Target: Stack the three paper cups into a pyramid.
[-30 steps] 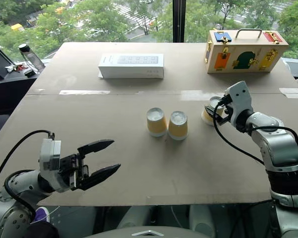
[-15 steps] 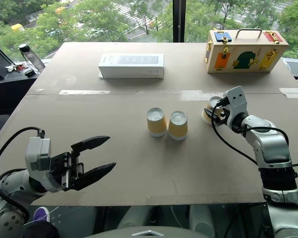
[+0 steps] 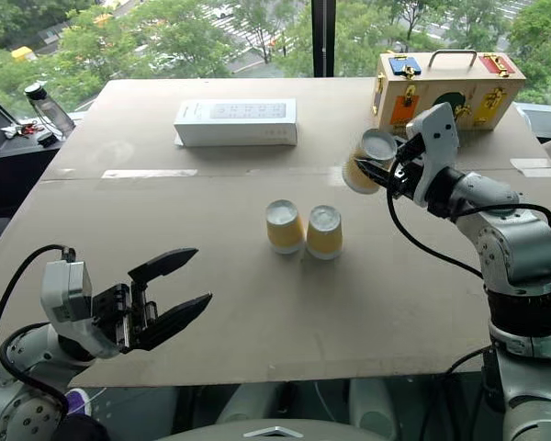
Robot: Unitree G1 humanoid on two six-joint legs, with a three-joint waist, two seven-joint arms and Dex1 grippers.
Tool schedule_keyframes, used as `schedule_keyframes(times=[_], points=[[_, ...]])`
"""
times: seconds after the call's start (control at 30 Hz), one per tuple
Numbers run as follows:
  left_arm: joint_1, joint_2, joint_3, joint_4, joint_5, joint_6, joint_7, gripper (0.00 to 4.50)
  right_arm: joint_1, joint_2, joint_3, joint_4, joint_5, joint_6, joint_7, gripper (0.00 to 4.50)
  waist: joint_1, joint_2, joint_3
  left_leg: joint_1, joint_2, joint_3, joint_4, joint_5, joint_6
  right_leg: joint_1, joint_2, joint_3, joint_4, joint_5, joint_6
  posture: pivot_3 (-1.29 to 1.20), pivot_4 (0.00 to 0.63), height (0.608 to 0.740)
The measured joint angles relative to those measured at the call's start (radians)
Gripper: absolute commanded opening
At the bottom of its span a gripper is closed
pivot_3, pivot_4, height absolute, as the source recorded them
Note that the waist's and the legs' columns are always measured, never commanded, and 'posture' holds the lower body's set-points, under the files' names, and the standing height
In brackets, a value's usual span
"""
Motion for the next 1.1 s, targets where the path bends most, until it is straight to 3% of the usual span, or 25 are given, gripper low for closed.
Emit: schedule_keyframes(times=[0.2, 0.43, 1.07, 1.1], points=[[0.049, 0.019, 0.074, 0.044, -0.05, 0.015, -0.047, 4.5, -0.094, -0.012, 0.118, -0.038, 0.052, 0.136, 0.032, 2.2, -0.001, 0.0, 0.0, 0.0, -0.001, 0.001, 0.001, 0.0, 0.0, 0.0, -0.001, 0.001, -0.001, -0.001, -0.002, 0.0, 0.15, 0.74], [0.102, -0.009, 0.094, 0.054, -0.041, -0.002, -0.064, 4.5, -0.109, -0.015, 0.216, -0.026, 0.016, 0.125, 0.064, 2.2, -0.002, 0.0, 0.0, 0.0, -0.001, 0.001, 0.0, 0.0, 0.0, 0.0, -0.001, 0.001, -0.001, -0.001, -0.002, 0.0, 0.15, 0.74], [0.15, -0.032, 0.107, 0.054, -0.033, -0.024, -0.066, 4.5, -0.11, 0.003, 0.265, -0.004, -0.015, 0.112, 0.094, 2.2, -0.002, 0.0, 0.0, 0.0, -0.001, 0.001, 0.0, 0.0, 0.0, -0.001, -0.001, 0.001, -0.001, -0.001, -0.002, 0.0, 0.15, 0.74], [0.149, -0.032, 0.107, 0.054, -0.035, -0.024, -0.066, 4.5, -0.109, 0.003, 0.269, -0.002, -0.02, 0.111, 0.096, 2.7, -0.002, 0.0, 0.0, 0.0, -0.001, 0.001, 0.0, 0.0, 0.0, -0.001, -0.001, 0.001, -0.001, -0.001, -0.002, 0.0, 0.15, 0.74]])
